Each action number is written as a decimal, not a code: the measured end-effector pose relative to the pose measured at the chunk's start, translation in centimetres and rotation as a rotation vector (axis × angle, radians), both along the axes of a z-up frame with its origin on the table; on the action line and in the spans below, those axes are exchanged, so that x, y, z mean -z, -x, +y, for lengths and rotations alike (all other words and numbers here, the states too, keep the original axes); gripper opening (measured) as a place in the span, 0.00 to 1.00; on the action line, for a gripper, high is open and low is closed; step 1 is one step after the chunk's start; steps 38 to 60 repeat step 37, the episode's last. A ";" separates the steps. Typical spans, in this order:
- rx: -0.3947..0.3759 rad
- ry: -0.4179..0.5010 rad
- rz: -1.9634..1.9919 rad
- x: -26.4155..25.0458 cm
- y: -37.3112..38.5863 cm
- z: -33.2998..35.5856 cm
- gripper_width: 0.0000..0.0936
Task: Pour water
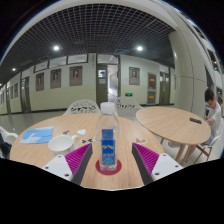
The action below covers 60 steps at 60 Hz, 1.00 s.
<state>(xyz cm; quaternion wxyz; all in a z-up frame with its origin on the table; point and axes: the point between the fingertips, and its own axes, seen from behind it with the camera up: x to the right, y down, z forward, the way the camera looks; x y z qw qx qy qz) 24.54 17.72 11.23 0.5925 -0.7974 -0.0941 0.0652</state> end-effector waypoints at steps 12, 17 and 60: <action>-0.106 0.059 0.021 -1.5 1.3 -10.9 0.91; -0.158 0.068 0.031 -1.8 3.1 -14.8 0.91; -0.370 0.155 0.167 -0.2 11.7 -23.3 0.90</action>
